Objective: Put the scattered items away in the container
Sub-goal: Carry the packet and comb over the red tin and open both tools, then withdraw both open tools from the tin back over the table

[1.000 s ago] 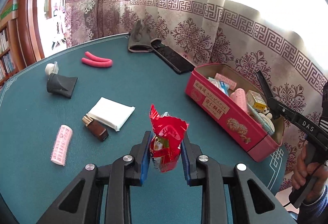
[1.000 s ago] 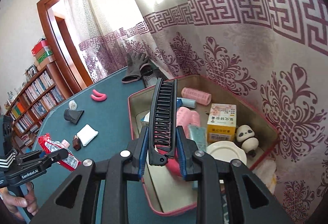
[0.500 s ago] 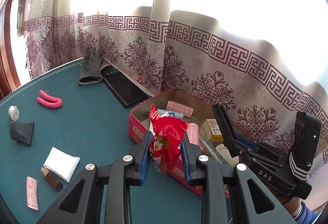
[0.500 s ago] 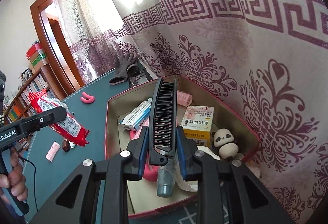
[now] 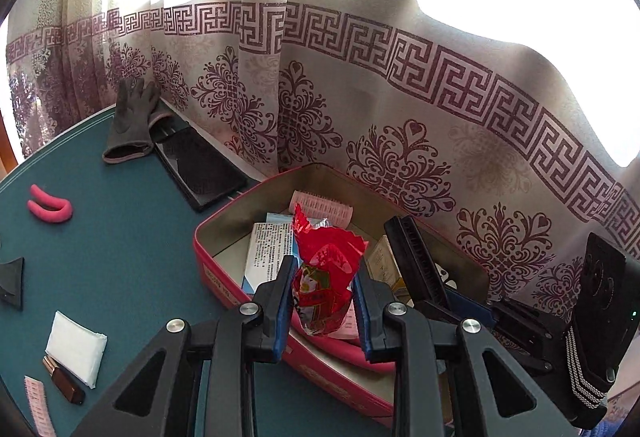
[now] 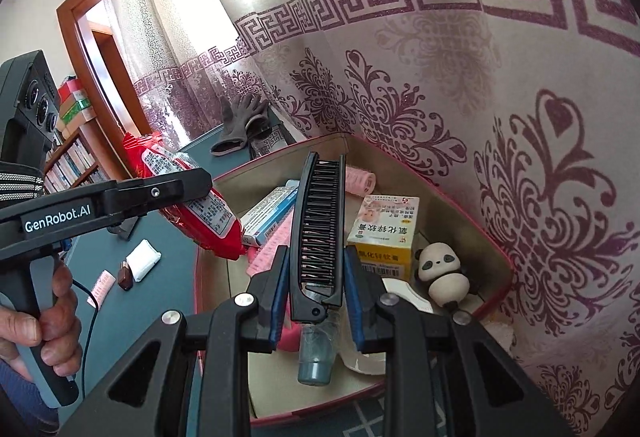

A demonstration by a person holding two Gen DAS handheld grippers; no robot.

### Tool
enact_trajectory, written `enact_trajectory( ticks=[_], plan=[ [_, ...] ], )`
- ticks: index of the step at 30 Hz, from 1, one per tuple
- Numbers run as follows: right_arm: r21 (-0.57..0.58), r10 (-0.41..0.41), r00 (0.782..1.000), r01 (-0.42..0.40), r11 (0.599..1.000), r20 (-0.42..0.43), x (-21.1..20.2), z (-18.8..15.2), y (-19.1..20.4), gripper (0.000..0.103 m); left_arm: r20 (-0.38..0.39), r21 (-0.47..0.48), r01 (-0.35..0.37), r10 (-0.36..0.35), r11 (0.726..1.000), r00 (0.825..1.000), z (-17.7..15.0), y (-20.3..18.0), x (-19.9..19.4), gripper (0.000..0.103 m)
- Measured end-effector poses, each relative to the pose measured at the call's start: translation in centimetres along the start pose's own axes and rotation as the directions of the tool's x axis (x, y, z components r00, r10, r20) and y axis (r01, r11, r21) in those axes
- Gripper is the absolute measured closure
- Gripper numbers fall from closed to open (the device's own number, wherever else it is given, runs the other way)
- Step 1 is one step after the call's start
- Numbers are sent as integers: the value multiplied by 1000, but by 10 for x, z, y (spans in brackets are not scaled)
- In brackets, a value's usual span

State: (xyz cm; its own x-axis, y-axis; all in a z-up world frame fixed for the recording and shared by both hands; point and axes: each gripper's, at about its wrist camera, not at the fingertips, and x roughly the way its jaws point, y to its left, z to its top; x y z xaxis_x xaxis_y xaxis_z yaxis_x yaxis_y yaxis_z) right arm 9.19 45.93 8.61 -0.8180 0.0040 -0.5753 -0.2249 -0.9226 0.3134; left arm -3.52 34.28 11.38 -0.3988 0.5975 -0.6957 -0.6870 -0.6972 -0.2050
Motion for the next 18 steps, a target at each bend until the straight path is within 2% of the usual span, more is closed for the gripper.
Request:
enact_trajectory(
  ticks=[8, 9, 10, 11, 13, 18],
  plan=[
    [2, 4, 1000, -4, 1000, -19, 6, -2, 1, 75, -43, -11, -4, 4, 1000, 999, 3, 7, 18, 72],
    [2, 5, 1000, -5, 1000, -18, 6, -2, 1, 75, -45, -11, -10, 9, 1000, 999, 4, 9, 20, 58],
    [3, 5, 1000, -5, 1000, -17, 6, -2, 1, 75, -39, -13, -20, 20, 1000, 999, 5, 10, 22, 39],
    [3, 5, 1000, -5, 1000, -16, 6, -2, 0, 75, -24, -15, -35, 34, 999, 999, 5, 11, 22, 35],
    [3, 4, 1000, -4, 1000, -14, 5, -2, 0, 75, -4, -5, -71, 71, 997, 997, 6, 13, 22, 34],
    [7, 4, 1000, -4, 1000, -16, 5, -2, 0, 75, -5, -23, -86, 86, 996, 996, 5, 22, 20, 34]
  ],
)
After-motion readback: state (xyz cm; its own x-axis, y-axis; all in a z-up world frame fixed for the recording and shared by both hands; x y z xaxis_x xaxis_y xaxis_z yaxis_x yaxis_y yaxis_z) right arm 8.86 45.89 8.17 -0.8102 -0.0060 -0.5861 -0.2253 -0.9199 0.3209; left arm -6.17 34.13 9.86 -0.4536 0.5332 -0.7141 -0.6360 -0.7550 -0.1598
